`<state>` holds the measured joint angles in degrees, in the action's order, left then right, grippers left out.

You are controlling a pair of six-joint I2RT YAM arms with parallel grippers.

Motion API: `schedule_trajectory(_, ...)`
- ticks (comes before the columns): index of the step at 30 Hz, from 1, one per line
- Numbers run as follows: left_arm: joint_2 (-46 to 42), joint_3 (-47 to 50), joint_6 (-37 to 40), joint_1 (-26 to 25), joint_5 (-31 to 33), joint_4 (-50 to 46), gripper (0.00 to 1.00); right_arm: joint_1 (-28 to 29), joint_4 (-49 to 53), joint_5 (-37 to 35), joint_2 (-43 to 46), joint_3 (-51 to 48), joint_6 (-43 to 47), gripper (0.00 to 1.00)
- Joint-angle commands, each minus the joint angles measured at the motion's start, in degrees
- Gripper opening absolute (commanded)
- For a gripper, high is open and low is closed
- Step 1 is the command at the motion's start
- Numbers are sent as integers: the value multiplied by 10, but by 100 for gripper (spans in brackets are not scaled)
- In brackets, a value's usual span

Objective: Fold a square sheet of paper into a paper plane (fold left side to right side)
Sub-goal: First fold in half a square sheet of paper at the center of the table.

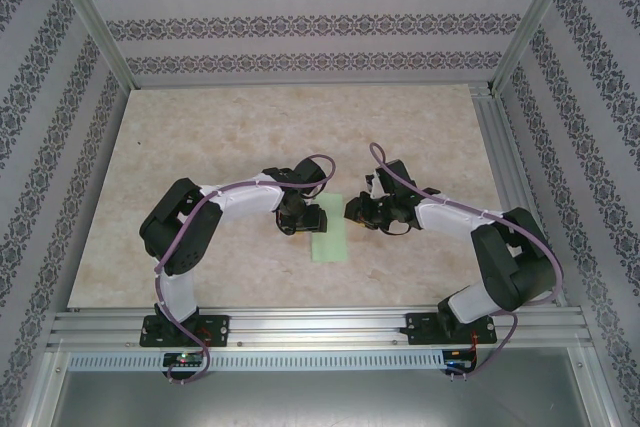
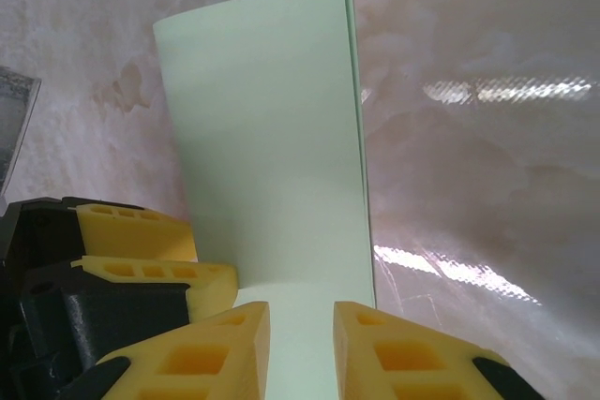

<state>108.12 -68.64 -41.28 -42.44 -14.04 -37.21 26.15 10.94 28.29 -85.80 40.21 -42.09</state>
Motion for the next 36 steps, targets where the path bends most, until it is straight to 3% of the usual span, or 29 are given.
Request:
schedule_trajectory(1, 39, 2, -4, -14, -18, 44, 54, 0, 6, -23, 21, -4, -5, 25)
schedule_trajectory(36, 58, -20, 0, -25, -26, 41, 57, 5, 6, -17, 11, -7, -4, 24)
